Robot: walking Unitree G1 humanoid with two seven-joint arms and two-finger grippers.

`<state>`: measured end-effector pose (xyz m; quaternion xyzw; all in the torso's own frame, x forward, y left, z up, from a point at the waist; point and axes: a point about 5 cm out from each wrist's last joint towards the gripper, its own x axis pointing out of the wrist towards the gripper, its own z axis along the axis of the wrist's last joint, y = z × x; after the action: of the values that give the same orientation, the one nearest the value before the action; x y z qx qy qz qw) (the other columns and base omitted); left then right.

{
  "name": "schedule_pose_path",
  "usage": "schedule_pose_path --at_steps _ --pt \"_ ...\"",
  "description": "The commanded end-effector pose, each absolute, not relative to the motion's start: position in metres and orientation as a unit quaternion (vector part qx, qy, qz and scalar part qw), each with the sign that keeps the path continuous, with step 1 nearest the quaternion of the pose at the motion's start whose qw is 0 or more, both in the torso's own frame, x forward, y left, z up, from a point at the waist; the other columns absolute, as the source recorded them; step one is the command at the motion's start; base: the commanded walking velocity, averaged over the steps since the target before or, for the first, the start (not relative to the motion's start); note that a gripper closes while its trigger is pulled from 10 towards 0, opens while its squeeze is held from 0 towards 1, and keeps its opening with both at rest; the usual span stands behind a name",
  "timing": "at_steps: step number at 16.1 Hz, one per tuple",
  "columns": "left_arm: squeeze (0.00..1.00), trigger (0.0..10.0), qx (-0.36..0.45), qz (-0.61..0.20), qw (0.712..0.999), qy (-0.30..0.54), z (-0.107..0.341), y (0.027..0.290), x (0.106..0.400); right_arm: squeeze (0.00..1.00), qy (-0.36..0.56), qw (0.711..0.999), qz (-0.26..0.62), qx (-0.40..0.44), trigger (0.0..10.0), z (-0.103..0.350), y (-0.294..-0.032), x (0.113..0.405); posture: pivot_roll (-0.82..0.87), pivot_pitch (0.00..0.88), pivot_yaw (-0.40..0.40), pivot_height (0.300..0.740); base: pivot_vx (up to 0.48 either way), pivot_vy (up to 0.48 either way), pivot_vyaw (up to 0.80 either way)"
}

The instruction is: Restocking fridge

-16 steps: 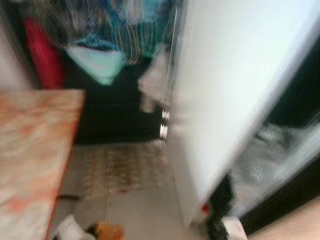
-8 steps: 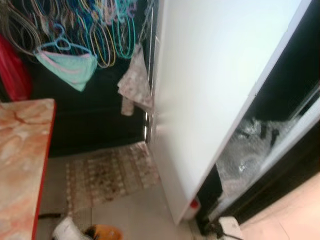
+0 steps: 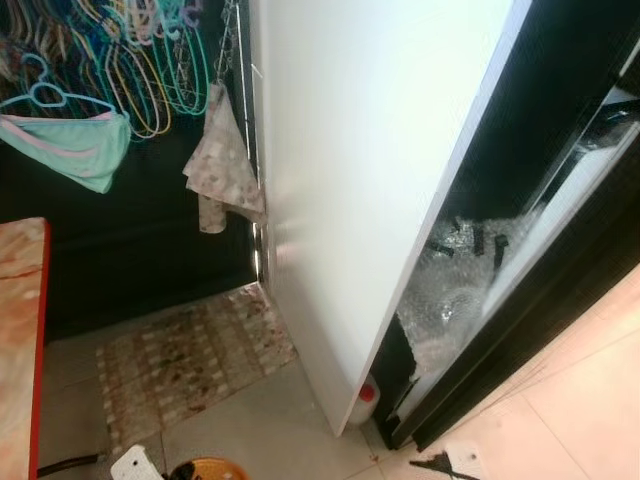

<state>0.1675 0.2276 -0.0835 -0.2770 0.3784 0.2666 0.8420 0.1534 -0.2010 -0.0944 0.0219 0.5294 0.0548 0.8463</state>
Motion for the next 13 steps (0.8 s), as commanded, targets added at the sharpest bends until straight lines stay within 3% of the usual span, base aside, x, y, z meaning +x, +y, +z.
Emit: schedule_pose_path --at_steps 1,6,10,13 --pt "0.00 10.0 -0.270 0.265 0.836 0.397 -0.0875 0.2275 0.1592 0.00 0.526 0.849 0.049 0.023 10.0 -0.0937 -0.2021 0.1548 0.09 0.000 -0.047 0.740 0.000 0.000 0.00" --pt "0.00 10.0 -0.256 0.255 0.841 0.403 -0.0879 0.2278 0.1581 0.00 0.526 0.849 0.047 0.023 10.0 -0.0937 -0.2029 0.1544 0.09 0.000 -0.048 0.740 0.000 0.000 -0.80" --pt "0.00 10.0 -0.246 0.249 0.844 0.407 -0.0878 0.2279 0.1584 0.00 0.526 0.849 0.046 0.024 10.0 -0.0937 -0.2027 0.1547 0.09 0.000 -0.046 0.740 0.000 0.000 0.00" --pt "0.00 10.0 -0.239 0.246 0.845 0.410 -0.0877 0.2280 0.1586 0.00 0.525 0.850 0.044 0.025 10.0 -0.0938 -0.2024 0.1545 0.08 0.000 -0.043 0.740 0.000 0.000 -0.80"
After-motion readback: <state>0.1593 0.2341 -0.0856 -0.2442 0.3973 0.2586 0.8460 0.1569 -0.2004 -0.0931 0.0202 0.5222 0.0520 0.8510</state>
